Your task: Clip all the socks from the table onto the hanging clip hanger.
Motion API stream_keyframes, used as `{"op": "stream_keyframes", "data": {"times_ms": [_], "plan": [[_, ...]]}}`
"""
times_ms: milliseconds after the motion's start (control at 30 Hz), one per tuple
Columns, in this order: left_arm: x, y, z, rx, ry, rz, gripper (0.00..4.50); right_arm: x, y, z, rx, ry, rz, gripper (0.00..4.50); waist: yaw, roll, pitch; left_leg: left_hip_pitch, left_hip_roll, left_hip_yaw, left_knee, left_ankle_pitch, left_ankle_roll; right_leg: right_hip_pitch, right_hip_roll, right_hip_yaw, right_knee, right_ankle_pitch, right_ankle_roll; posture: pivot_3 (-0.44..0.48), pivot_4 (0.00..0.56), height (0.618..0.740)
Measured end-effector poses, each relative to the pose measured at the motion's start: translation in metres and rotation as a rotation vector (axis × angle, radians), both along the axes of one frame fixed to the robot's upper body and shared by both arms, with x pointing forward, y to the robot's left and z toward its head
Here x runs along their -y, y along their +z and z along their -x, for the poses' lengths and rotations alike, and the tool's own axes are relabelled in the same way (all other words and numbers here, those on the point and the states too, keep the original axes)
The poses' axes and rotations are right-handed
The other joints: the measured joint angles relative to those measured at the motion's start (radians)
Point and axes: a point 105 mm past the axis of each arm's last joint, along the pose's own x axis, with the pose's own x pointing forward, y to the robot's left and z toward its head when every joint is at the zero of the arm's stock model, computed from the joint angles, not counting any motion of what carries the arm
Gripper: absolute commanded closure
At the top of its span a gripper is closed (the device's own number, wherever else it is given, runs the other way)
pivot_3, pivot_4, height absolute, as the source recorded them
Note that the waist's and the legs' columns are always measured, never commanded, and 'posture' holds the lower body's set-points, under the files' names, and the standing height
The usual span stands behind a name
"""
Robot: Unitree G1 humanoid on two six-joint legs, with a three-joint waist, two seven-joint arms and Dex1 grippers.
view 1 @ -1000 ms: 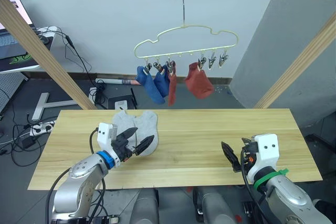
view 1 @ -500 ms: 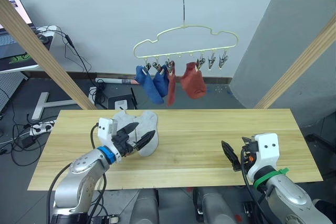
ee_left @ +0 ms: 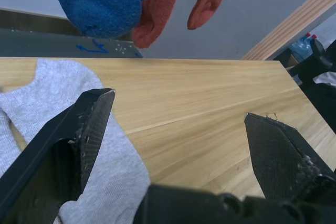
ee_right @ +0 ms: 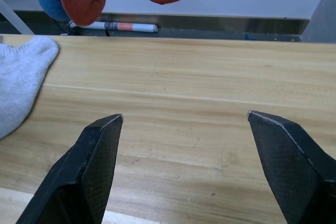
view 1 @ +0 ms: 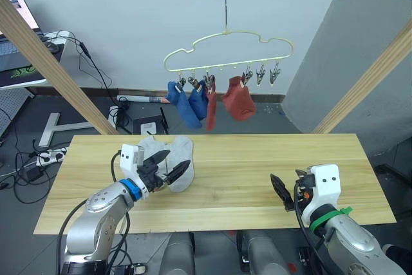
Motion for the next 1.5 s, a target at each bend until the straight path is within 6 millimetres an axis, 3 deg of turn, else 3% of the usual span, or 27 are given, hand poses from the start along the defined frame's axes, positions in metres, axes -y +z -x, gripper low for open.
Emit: {"op": "stream_keyframes", "data": {"times_ms": [500, 633, 1000, 1100, 1200, 1500], "plan": [[-0.0004, 0.0015, -0.0019, -0.012, -0.008, -0.008, 0.00, 0.0010, -0.0013, 0.0006, -0.006, -0.016, -0.002, 0.54, 0.000, 0.000, 0.000, 0.000, 0.000, 0.000, -0.006, 0.000, 0.000, 0.000, 0.000, 0.000, -0.005, 0.004, 0.007, 0.026, 0.217, 0.740], [-0.0001, 0.0026, -0.0026, -0.009, -0.010, -0.008, 0.00, 0.0009, -0.0013, 0.0006, -0.006, -0.016, -0.003, 1.36, 0.000, 0.000, 0.000, 0.000, 0.000, 0.000, -0.006, 0.000, 0.000, 0.000, 0.000, 0.000, -0.005, 0.004, 0.007, 0.026, 0.217, 0.740], [0.0005, 0.0052, -0.0039, 0.000, -0.017, -0.010, 0.00, 0.0009, -0.0021, 0.0009, -0.011, -0.018, -0.004, 1.36, 0.000, 0.000, 0.000, 0.000, 0.000, 0.000, -0.006, 0.000, 0.000, 0.000, 0.000, 0.000, -0.005, 0.004, 0.007, 0.024, 0.216, 0.740], [0.0008, 0.0053, -0.0037, 0.000, -0.021, -0.010, 0.00, 0.0010, -0.0022, 0.0009, -0.012, -0.018, -0.004, 1.96, 0.000, 0.000, 0.000, 0.000, 0.000, 0.000, -0.006, 0.000, 0.000, 0.000, 0.000, 0.000, -0.005, 0.004, 0.007, 0.024, 0.216, 0.740], [0.0008, 0.0053, -0.0036, 0.000, -0.021, -0.010, 0.00, 0.0009, -0.0022, 0.0009, -0.012, -0.018, -0.005, 2.95, 0.000, 0.000, 0.000, 0.000, 0.000, 0.000, -0.006, 0.000, 0.000, 0.000, 0.000, 0.000, -0.005, 0.004, 0.007, 0.028, 0.215, 0.740], [0.0008, 0.0050, -0.0034, -0.001, -0.022, -0.009, 0.00, 0.0006, -0.0026, 0.0008, -0.016, -0.016, -0.006, 2.95, 0.000, 0.000, 0.000, 0.000, 0.000, 0.000, -0.006, 0.000, 0.000, 0.000, 0.000, 0.000, -0.005, 0.004, 0.007, 0.028, 0.215, 0.740]]}}
